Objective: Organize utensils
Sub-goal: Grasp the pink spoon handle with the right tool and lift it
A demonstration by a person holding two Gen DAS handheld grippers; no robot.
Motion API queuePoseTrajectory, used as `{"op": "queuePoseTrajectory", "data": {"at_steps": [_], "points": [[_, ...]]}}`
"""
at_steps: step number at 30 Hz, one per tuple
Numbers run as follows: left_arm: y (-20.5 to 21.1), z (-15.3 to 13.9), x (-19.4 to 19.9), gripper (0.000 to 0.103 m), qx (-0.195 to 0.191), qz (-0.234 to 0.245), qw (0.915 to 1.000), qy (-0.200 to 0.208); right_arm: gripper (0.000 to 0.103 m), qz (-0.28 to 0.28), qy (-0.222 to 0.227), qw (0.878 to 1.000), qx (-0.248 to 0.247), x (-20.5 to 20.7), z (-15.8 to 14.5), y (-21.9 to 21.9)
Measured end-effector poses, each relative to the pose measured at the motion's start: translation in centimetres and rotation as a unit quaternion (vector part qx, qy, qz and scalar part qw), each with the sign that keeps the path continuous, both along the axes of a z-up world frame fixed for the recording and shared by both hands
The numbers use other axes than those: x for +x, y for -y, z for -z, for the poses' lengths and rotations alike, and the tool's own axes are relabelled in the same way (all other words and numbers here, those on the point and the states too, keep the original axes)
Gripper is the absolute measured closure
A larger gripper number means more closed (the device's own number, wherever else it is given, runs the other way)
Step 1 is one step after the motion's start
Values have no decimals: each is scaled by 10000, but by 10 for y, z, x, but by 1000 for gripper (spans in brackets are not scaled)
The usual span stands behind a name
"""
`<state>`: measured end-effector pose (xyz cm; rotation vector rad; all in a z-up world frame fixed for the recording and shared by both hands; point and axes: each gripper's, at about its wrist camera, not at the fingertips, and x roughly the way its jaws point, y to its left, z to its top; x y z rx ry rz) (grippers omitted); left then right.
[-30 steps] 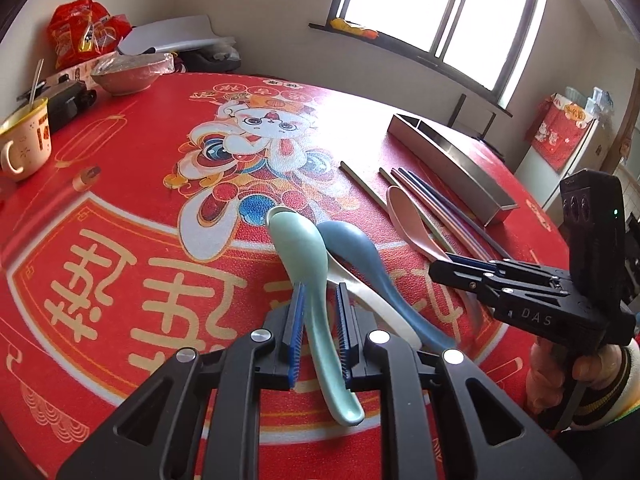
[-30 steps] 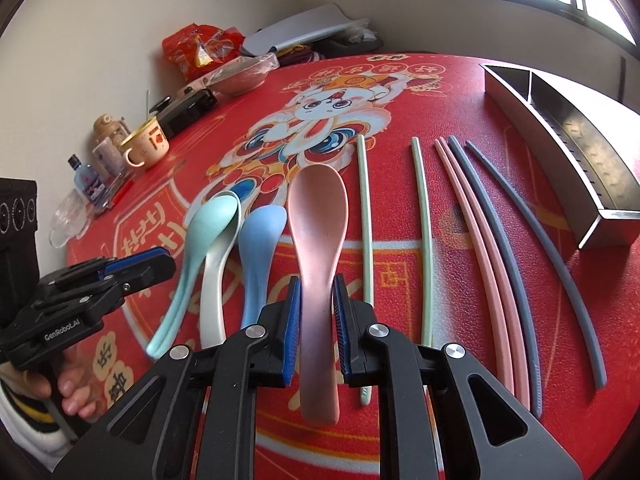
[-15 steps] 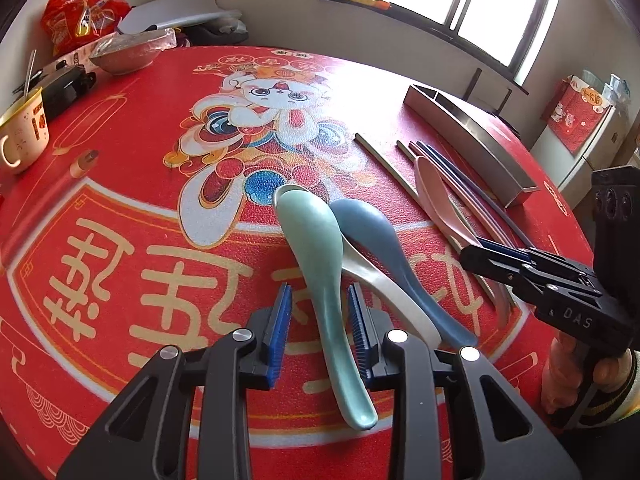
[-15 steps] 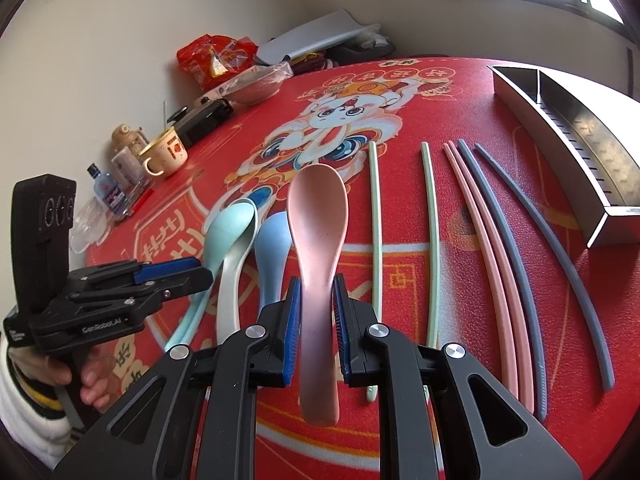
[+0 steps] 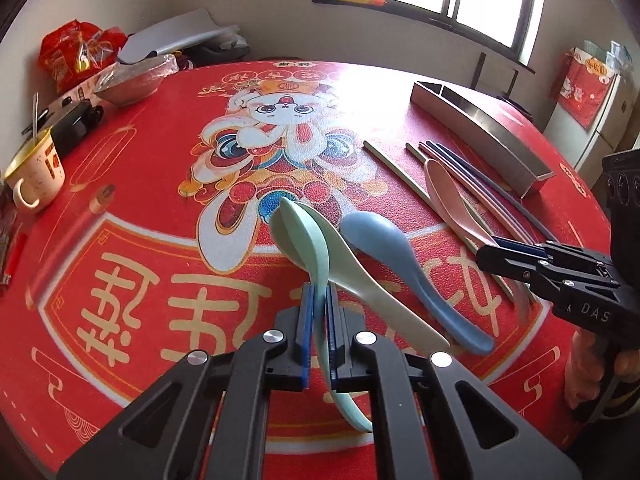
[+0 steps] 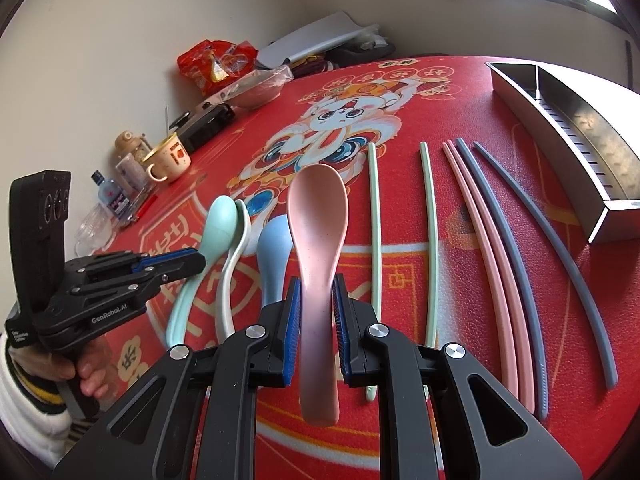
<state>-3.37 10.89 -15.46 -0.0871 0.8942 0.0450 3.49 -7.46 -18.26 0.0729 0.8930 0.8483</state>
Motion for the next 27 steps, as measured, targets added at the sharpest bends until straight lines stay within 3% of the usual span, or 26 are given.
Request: {"op": "queuePoseTrajectory", "data": {"at_steps": [5, 8, 10, 13, 18, 23, 27], "points": [[11, 2, 2, 95, -2, 164, 9999, -48, 87, 14, -27, 10000, 31, 1, 0, 1], [10, 1, 0, 88, -53, 185, 9998, -50, 87, 3, -46, 10000, 43, 0, 0, 1], [8, 1, -3, 72, -44, 149, 9999, -41, 87, -11, -47, 10000, 51, 1, 0, 1], [2, 1, -10, 65, -142, 34, 9999, -61, 87, -25, -57, 10000, 64, 1, 0, 1], [-7, 10, -16, 64, -322, -205, 9990, -224, 87, -29, -66, 9999, 74, 1, 0, 2], [-13, 15, -16, 64, -757, -456, 9957, -274, 87, -33, -65, 9999, 79, 1, 0, 2], [-13, 16, -12, 69, -764, -496, 9955, -256, 87, -35, -73, 9999, 106, 0, -1, 2]]}}
